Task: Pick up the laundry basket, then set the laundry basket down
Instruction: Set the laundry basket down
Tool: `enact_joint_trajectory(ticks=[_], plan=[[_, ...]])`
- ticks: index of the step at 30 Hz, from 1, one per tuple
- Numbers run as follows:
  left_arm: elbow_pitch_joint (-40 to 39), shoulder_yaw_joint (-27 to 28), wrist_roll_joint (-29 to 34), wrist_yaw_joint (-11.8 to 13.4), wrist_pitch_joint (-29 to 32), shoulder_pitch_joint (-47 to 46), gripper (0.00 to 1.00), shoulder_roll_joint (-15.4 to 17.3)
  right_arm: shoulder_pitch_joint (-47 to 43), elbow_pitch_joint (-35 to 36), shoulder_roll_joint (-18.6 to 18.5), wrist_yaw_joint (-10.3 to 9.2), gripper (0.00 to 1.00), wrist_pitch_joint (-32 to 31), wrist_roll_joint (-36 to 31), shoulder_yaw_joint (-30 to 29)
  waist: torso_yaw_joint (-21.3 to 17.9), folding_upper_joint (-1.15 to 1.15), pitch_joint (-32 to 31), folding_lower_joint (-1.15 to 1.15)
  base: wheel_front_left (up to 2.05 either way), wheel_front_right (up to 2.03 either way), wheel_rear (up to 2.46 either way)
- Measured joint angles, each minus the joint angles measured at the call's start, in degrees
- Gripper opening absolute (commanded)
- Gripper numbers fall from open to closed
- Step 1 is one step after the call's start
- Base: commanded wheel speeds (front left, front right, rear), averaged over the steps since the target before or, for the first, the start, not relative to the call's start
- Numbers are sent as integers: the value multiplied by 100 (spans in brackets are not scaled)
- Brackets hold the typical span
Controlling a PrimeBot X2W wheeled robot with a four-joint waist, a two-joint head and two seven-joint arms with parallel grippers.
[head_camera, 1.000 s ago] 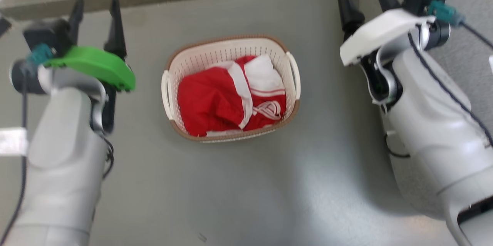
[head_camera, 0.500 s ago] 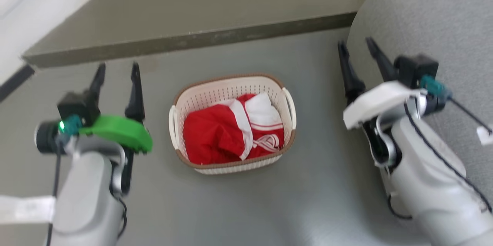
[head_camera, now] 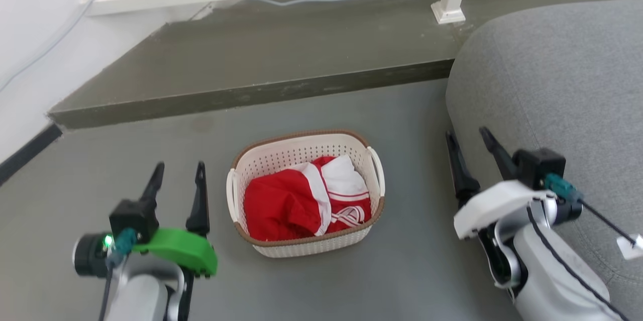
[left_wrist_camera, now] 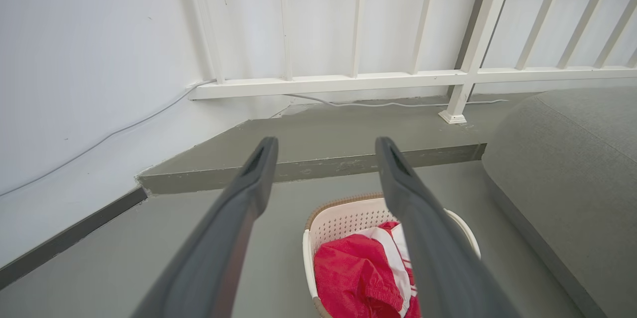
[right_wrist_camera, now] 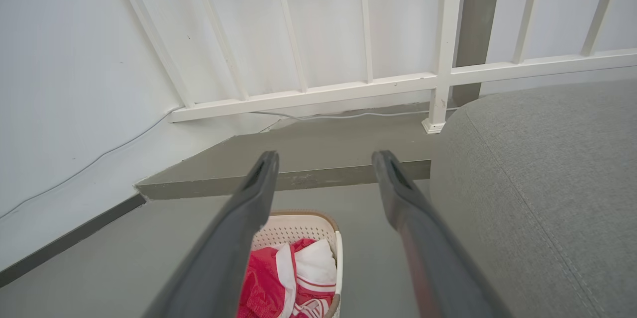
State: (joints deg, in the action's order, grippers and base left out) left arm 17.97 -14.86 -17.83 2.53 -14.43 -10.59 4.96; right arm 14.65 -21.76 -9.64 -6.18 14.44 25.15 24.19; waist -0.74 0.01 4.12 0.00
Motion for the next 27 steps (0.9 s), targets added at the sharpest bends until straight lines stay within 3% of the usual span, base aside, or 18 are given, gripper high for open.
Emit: enact_joint_trajectory(ticks=[27], plan=[[-927,-86,247,110,0,1177,100,15,-1151,639,-48,-49,100,-1,-156,-300,13,0,-230,0,0,0,0]])
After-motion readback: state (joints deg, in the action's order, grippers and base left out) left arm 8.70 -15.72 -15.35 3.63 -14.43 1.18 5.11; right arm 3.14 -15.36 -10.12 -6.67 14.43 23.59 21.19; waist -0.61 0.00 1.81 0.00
